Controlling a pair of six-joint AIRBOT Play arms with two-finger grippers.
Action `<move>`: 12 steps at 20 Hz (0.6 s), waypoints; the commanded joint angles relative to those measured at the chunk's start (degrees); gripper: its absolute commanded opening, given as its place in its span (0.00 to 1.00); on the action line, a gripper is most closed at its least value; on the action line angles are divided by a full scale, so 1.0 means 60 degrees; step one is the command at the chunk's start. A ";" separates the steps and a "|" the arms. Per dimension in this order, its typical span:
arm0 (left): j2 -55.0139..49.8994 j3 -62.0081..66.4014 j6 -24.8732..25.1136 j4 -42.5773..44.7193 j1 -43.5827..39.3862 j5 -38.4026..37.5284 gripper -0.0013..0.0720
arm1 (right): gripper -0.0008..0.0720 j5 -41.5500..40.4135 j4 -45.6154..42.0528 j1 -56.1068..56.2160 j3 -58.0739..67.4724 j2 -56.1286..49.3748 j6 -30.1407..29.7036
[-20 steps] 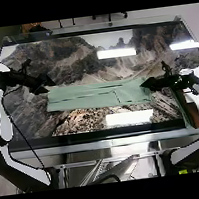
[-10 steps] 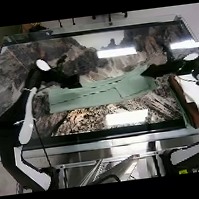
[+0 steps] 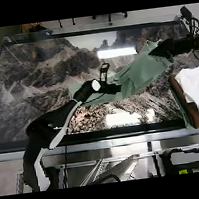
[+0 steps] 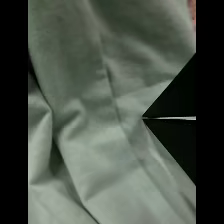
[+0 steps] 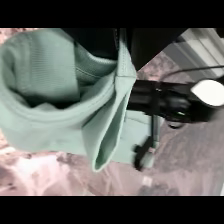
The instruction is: Fold the shirts.
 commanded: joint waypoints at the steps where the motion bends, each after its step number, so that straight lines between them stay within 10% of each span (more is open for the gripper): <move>1: -0.1126 0.1461 -0.0499 0.0015 -0.0729 0.0087 0.04 | 0.04 0.0539 0.0146 0.0007 0.0186 0.0178 0.0321; 12: 0.2109 0.2495 0.0484 -0.1169 0.3479 -0.7807 0.04 | 0.04 -0.0248 0.0146 0.1672 0.0146 -0.0743 0.0976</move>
